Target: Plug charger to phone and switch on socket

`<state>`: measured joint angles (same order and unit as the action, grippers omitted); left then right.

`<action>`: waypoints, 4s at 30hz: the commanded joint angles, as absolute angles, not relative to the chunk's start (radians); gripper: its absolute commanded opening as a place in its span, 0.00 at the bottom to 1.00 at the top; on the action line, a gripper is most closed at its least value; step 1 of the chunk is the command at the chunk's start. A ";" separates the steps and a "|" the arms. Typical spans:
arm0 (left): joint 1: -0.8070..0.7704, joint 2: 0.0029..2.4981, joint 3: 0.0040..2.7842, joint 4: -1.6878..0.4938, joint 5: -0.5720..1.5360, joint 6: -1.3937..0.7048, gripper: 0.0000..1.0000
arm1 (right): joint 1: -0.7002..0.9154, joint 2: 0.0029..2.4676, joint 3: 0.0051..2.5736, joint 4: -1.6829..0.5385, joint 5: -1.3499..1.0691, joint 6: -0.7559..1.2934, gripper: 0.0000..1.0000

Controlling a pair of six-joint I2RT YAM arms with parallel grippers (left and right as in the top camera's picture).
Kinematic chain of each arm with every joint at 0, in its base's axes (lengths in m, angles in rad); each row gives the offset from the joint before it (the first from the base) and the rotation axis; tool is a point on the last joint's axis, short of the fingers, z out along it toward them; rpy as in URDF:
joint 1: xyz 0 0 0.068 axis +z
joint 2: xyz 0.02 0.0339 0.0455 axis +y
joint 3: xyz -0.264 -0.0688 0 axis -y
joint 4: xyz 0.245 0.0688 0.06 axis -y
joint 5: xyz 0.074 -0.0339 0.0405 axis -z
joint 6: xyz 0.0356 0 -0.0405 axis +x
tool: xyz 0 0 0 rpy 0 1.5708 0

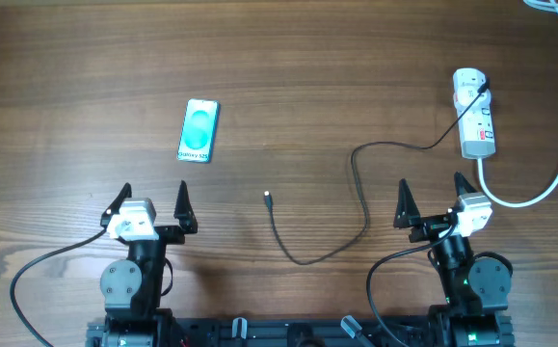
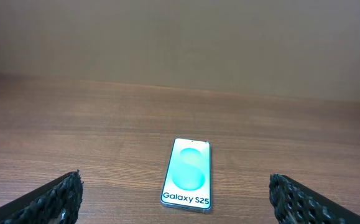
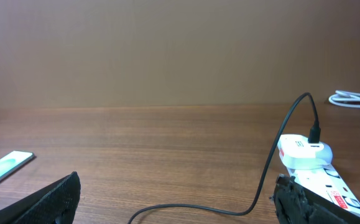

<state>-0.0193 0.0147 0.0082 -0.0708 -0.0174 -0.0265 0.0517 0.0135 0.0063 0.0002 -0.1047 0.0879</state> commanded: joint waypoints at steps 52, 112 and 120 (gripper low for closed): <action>-0.015 1.174 1.196 -1.002 0.385 -0.321 0.04 | 0.057 0.004 0.054 0.012 -0.308 0.273 1.00; -0.095 1.837 1.195 -0.530 0.055 -0.157 1.00 | 0.058 1.324 0.844 -0.675 -0.500 0.575 1.00; -0.095 1.866 1.195 -0.530 0.055 -0.157 1.00 | 0.058 1.371 0.842 -0.635 -0.494 0.587 1.00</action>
<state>-0.0910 1.8427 1.1809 -0.5339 0.0711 -0.1764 0.0517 1.3655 0.8291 -0.6617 -0.4900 0.5777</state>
